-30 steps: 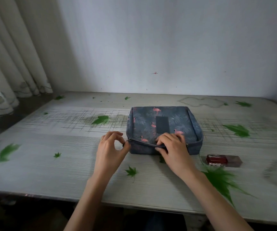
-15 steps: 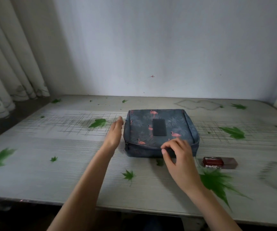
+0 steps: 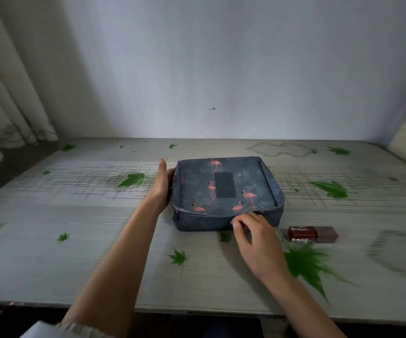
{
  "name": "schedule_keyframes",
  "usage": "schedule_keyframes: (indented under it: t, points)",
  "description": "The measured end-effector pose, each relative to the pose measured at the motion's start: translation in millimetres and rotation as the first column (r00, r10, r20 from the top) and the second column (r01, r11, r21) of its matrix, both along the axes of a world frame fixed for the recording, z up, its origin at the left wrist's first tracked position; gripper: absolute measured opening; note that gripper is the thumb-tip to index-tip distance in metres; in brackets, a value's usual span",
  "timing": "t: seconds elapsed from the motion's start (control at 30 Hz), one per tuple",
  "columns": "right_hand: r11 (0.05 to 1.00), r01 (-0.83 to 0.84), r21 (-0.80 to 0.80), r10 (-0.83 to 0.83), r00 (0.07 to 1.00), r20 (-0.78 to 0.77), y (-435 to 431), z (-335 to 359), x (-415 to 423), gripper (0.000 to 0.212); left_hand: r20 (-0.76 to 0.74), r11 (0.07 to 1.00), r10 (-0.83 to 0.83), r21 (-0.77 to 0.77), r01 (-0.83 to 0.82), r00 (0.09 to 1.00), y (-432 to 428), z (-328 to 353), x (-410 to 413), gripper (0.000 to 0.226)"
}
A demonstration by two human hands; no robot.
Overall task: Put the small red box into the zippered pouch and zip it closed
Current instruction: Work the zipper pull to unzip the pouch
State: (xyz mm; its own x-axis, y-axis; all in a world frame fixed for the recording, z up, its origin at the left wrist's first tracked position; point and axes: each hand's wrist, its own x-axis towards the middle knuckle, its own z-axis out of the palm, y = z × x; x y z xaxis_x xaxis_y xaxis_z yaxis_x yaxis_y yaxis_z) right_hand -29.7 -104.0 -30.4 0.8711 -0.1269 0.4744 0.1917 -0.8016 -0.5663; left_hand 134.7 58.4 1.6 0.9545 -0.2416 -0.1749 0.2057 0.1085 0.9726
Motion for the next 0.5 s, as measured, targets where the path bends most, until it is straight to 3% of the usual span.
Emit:
schedule_keyframes:
  t: [0.23, 0.5]
  points:
    - [0.995, 0.058, 0.087, -0.057, 0.998, -0.011, -3.5, 1.1, 5.8, 0.011, 0.144, 0.976, 0.125, 0.161, -0.148, 0.982, 14.0, -8.7, 0.0, 0.067]
    - [0.961, 0.120, 0.250, -0.085, 0.986, -0.145, -12.3, 4.9, 16.8, 0.031, 0.230, 0.934, 0.076, 0.325, -0.151, 0.970, 30.1, -12.1, -15.1, 0.073]
